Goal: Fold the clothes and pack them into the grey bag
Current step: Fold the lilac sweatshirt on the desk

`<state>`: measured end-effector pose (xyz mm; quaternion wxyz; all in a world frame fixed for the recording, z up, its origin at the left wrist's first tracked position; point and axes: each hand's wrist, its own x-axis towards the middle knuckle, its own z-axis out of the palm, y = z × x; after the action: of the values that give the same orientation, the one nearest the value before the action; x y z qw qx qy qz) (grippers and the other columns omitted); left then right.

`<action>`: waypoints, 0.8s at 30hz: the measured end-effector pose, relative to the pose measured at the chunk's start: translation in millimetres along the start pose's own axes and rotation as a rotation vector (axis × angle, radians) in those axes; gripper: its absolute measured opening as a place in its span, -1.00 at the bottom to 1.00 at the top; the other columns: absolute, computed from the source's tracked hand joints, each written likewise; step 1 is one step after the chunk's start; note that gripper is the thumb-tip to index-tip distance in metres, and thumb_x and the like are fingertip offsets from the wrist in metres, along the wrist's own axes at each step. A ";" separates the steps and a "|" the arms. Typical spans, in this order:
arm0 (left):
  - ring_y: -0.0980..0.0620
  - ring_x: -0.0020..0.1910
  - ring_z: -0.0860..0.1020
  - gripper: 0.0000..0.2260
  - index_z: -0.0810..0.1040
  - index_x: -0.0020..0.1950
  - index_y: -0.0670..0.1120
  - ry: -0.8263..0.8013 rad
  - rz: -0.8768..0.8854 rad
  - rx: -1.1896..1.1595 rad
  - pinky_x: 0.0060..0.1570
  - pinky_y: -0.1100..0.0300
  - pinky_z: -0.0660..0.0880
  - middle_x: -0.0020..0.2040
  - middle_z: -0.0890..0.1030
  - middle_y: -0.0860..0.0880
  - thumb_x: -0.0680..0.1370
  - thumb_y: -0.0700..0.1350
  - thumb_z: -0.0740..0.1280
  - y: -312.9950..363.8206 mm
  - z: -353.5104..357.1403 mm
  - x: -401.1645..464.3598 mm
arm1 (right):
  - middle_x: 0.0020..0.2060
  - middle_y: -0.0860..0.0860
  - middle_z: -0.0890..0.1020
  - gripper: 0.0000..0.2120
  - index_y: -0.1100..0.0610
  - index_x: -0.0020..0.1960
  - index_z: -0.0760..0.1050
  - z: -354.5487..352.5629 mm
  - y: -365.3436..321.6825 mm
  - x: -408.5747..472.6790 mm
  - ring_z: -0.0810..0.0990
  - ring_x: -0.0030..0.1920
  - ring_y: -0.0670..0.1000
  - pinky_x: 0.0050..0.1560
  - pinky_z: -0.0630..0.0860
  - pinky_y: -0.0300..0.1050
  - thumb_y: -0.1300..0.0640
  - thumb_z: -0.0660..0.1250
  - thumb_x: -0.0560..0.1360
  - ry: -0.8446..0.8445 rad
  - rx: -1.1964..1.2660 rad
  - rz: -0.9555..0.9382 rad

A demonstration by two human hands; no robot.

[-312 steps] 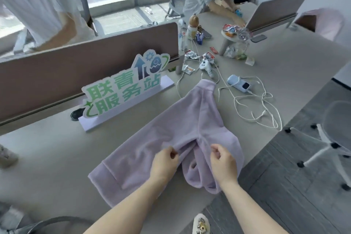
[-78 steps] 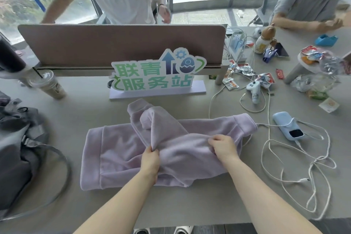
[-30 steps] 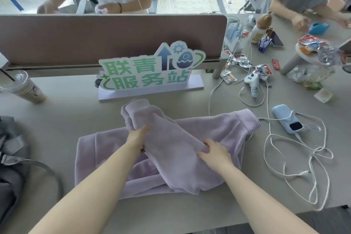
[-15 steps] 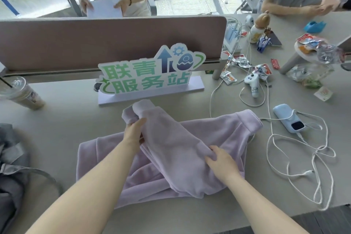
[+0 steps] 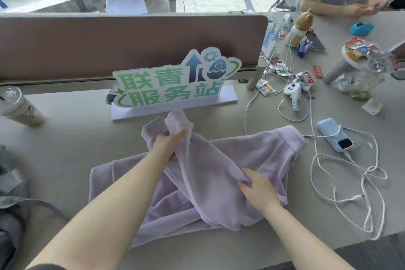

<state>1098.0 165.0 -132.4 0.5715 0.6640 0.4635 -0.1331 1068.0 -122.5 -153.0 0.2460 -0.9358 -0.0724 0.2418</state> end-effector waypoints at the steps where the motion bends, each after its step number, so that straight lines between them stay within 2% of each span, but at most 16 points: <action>1: -0.09 0.04 0.59 -0.48 0.46 0.14 0.03 0.015 0.040 0.112 -0.05 0.08 0.52 0.01 0.60 0.00 0.32 0.30 0.39 0.8 4.6 -0.1 | -0.04 -0.04 0.62 -0.80 -0.06 0.13 0.48 0.7 0.5 -0.9 0.58 -0.05 0.09 -0.03 0.52 0.03 0.05 0.19 0.54 0.004 -0.005 -0.015; 3: -0.13 0.18 0.53 -0.40 0.39 0.32 -0.05 0.042 0.118 0.346 0.02 0.09 0.42 0.17 0.56 -0.04 0.39 0.25 0.34 -3.4 11.7 2.5 | -0.07 -0.05 0.64 -0.81 -0.05 0.12 0.50 0.9 1.6 -2.1 0.58 -0.06 0.08 -0.05 0.52 0.03 0.08 0.20 0.55 0.014 -0.005 -0.035; 5: -0.15 0.18 0.53 -0.52 0.43 0.37 -0.09 0.095 0.171 0.476 0.05 0.09 0.42 0.21 0.56 -0.11 0.49 0.07 0.26 -8.8 8.7 4.9 | -0.07 -0.04 0.65 -0.81 -0.03 0.12 0.52 -0.2 0.9 -2.0 0.59 -0.06 0.08 -0.04 0.52 0.03 0.10 0.22 0.55 0.027 0.002 -0.045; 8: -0.21 0.05 0.53 -0.67 0.53 0.24 -0.17 0.216 0.153 0.316 -0.03 0.08 0.44 0.16 0.58 -0.23 0.54 -0.09 0.18 -19.7 -7.1 9.7 | -0.05 -0.04 0.66 -0.79 0.01 0.16 0.54 -3.8 0.2 -3.4 0.58 -0.02 0.08 0.00 0.49 -0.01 0.15 0.24 0.56 0.061 0.037 -0.017; 10: -0.27 0.08 0.54 -0.66 0.54 0.17 -0.27 0.318 0.115 0.211 -0.01 0.06 0.42 0.11 0.59 -0.30 0.57 -0.07 0.17 -30.3 -20.2 11.4 | -0.04 -0.03 0.67 -0.80 0.02 0.16 0.54 -4.2 -1.4 -4.7 0.58 -0.01 0.08 0.01 0.50 0.00 0.15 0.25 0.56 0.102 0.069 -0.009; 13: -0.29 0.15 0.51 -0.60 0.52 0.18 -0.21 0.346 0.047 0.155 0.17 -0.06 0.46 0.15 0.58 -0.28 0.49 0.05 0.25 -48.1 -33.4 17.5 | -0.03 -0.03 0.67 -0.78 0.00 0.19 0.51 1.3 -5.5 -4.2 0.60 0.01 0.13 0.00 0.50 0.00 0.10 0.24 0.57 0.136 0.023 0.009; 15: -0.29 0.26 0.46 -0.40 0.39 0.36 -0.20 0.314 -0.023 0.113 0.26 -0.07 0.41 0.29 0.49 -0.26 0.46 0.14 0.36 -48.7 -37.0 23.5 | 0.02 -0.01 0.66 -0.75 -0.02 0.25 0.45 4.2 -7.3 -3.2 0.59 0.06 0.16 0.06 0.45 0.02 0.01 0.20 0.59 0.112 -0.077 0.065; 17: -0.26 0.30 0.46 -0.24 0.25 0.46 -0.24 0.241 -0.067 0.039 0.26 -0.03 0.41 0.35 0.45 -0.24 0.43 0.13 0.45 -38.9 -38.8 23.8 | 0.07 0.00 0.64 -0.72 -0.04 0.28 0.40 6.1 -5.5 -2.1 0.57 0.10 0.17 0.13 0.43 0.06 -0.05 0.15 0.60 0.047 -0.151 0.128; 18: -0.25 0.25 0.50 -0.22 0.26 0.45 -0.26 0.204 -0.087 -0.035 0.22 -0.03 0.45 0.30 0.49 -0.24 0.40 0.10 0.50 -34.6 -38.9 26.7 | 0.07 0.02 0.63 -0.73 -0.04 0.27 0.40 6.1 -4.6 -1.9 0.57 0.10 0.18 0.13 0.45 0.06 -0.05 0.13 0.60 0.019 -0.155 0.143; 20: -0.20 0.05 0.60 -0.25 0.43 0.34 -0.27 0.086 -0.133 -0.227 0.11 -0.06 0.54 0.10 0.60 -0.21 0.27 0.04 0.58 -28.0 -41.1 27.6 | 0.02 0.04 0.64 -0.78 -0.01 0.19 0.44 3.8 -4.0 -2.3 0.57 0.05 0.18 0.07 0.50 0.05 0.00 0.14 0.60 -0.003 -0.100 0.135; 22: -0.18 -0.04 0.63 -0.22 0.52 0.24 -0.20 -0.027 -0.184 -0.412 0.06 -0.08 0.58 0.00 0.65 -0.17 0.08 0.04 0.59 -29.6 -44.1 33.2 | -0.11 0.05 0.64 -0.87 0.01 0.07 0.48 -2.3 -7.4 -3.8 0.57 -0.05 0.18 -0.04 0.50 0.04 0.05 0.20 0.57 0.049 -0.024 0.104; 23: -0.17 -0.04 0.64 -0.23 0.53 0.23 -0.17 -0.058 -0.195 -0.484 0.04 -0.06 0.59 0.00 0.66 -0.16 0.06 0.05 0.57 -26.8 -45.3 27.3 | -0.17 0.05 0.64 -0.90 0.02 0.01 0.50 -6.9 -10.2 -4.9 0.56 -0.11 0.17 -0.09 0.50 0.03 0.07 0.23 0.55 0.097 0.008 0.083; 24: -0.16 -0.04 0.63 -0.31 0.54 0.21 -0.16 -0.066 -0.173 -0.567 0.02 -0.01 0.59 0.00 0.66 -0.15 0.13 0.04 0.55 -22.5 -47.8 19.0 | -0.25 0.04 0.63 -0.93 0.03 -0.06 0.52 -12.6 -13.7 -6.5 0.54 -0.18 0.14 -0.15 0.48 0.03 0.09 0.26 0.52 0.151 0.039 0.054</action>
<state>1074.0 214.1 -145.3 0.7356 0.4311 0.5180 -0.0681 1068.3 -117.6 -133.9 0.2624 -0.9480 -0.0237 0.1785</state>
